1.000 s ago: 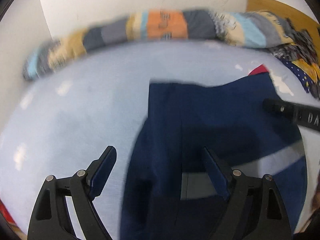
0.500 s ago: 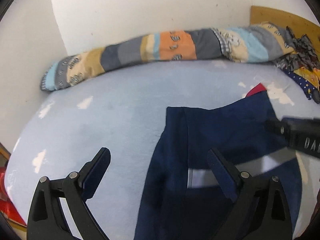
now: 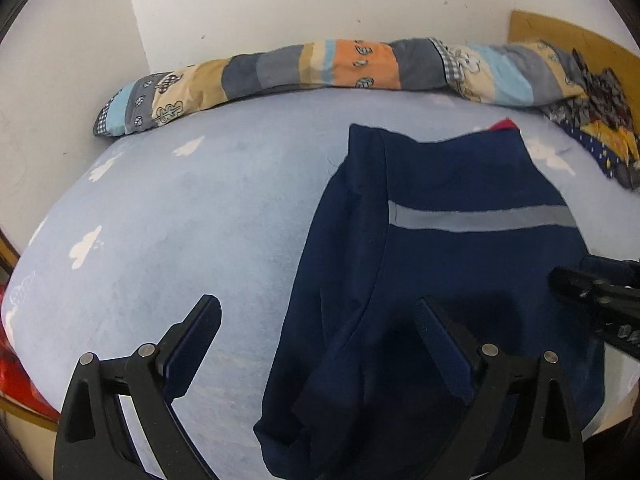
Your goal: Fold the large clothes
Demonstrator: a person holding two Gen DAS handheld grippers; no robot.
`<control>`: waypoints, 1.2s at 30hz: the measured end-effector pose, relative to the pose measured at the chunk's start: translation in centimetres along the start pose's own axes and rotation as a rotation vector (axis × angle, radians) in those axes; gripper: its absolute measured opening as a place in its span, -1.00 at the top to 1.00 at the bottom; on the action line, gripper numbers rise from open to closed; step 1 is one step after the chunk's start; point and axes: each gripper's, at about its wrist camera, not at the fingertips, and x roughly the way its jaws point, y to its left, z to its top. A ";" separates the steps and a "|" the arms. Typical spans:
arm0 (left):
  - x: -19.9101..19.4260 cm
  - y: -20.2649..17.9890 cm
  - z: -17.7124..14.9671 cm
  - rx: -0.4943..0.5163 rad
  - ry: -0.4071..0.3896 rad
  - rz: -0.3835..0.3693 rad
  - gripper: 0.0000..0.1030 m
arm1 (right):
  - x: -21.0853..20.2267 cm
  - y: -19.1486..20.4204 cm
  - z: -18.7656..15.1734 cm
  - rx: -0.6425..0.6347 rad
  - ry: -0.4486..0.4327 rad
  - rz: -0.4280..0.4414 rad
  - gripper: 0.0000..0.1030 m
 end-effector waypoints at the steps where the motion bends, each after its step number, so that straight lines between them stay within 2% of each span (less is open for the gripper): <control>1: -0.3 0.1 -0.2 -0.006 -0.008 0.002 -0.89 | -1.1 -0.1 -0.1 0.013 -0.034 0.010 -0.04; 4: -1.0 0.3 -0.5 -0.008 -0.030 0.015 -0.89 | -3.7 0.5 -0.7 -0.006 -0.092 0.013 -0.04; 8: -1.1 0.2 -0.6 0.012 -0.044 0.034 -0.89 | -4.6 0.6 -2.3 -0.025 -0.131 0.015 -0.27; 9: -1.1 0.1 -0.6 0.016 -0.042 0.031 -0.89 | -4.3 0.6 -3.1 -0.033 -0.136 0.015 -0.27; 11: -1.0 -0.1 -0.8 0.026 -0.039 0.028 -0.89 | -3.4 0.5 -3.9 -0.025 -0.075 0.004 -0.27; 13: -0.9 -0.6 -1.3 0.037 -0.024 0.017 -0.89 | -4.1 0.6 -4.4 -0.023 -0.100 0.032 -0.27; 15: -0.5 -1.0 -2.0 0.039 0.006 -0.002 -0.89 | -4.4 0.8 -5.2 -0.054 -0.102 -0.020 -0.28; 18: 0.5 -1.4 -2.6 0.022 0.068 -0.063 -0.89 | -2.5 0.9 -6.1 -0.062 0.000 -0.009 -0.28; 20: 0.4 -1.4 -2.5 -0.001 0.051 -0.059 -0.89 | -1.9 0.9 -6.0 -0.049 0.019 -0.001 -0.32; 23: -0.2 -1.2 -2.3 -0.007 0.017 -0.043 -0.89 | -3.0 1.0 -5.6 -0.038 -0.051 0.030 -0.32; 27: -1.1 -0.6 -2.0 -0.027 -0.016 -0.052 -0.89 | -3.7 1.3 -5.4 -0.042 -0.105 0.014 -0.33; 32: -1.2 -0.4 -2.0 -0.037 -0.008 -0.073 -0.89 | -2.0 1.9 -5.6 -0.055 -0.027 0.020 -0.34; 36: -1.7 -0.3 -1.8 -0.036 -0.032 -0.079 -0.89 | -1.4 2.6 -5.9 -0.105 -0.010 -0.014 -0.51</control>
